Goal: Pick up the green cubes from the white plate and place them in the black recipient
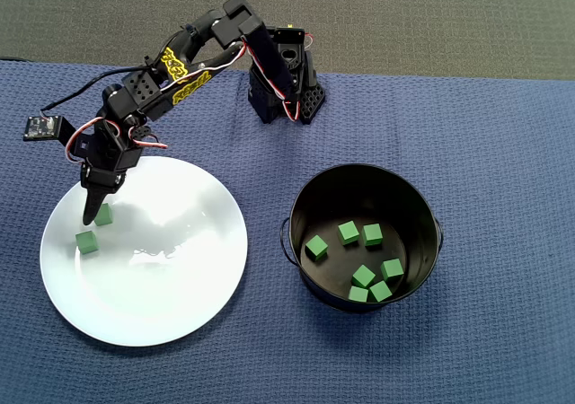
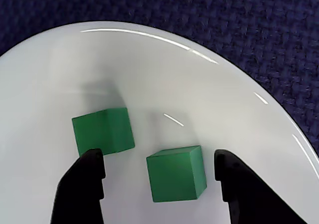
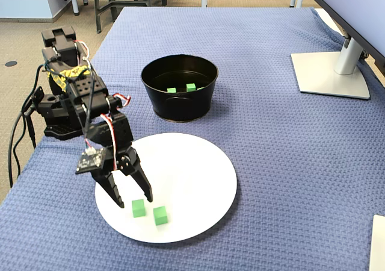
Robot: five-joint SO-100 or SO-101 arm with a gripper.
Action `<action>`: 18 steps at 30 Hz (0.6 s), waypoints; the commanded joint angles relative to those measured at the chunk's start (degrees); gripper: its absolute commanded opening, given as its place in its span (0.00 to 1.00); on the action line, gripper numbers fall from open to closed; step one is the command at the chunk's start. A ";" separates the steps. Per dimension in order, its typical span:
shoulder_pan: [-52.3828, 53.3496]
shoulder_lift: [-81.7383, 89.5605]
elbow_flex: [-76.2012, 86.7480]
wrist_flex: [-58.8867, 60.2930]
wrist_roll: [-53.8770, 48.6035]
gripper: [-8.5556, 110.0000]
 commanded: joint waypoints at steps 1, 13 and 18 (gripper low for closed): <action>0.53 0.18 0.70 -2.64 -0.88 0.25; 0.09 -0.97 3.25 -5.01 -0.88 0.21; -0.09 -0.62 5.71 -7.12 -1.49 0.21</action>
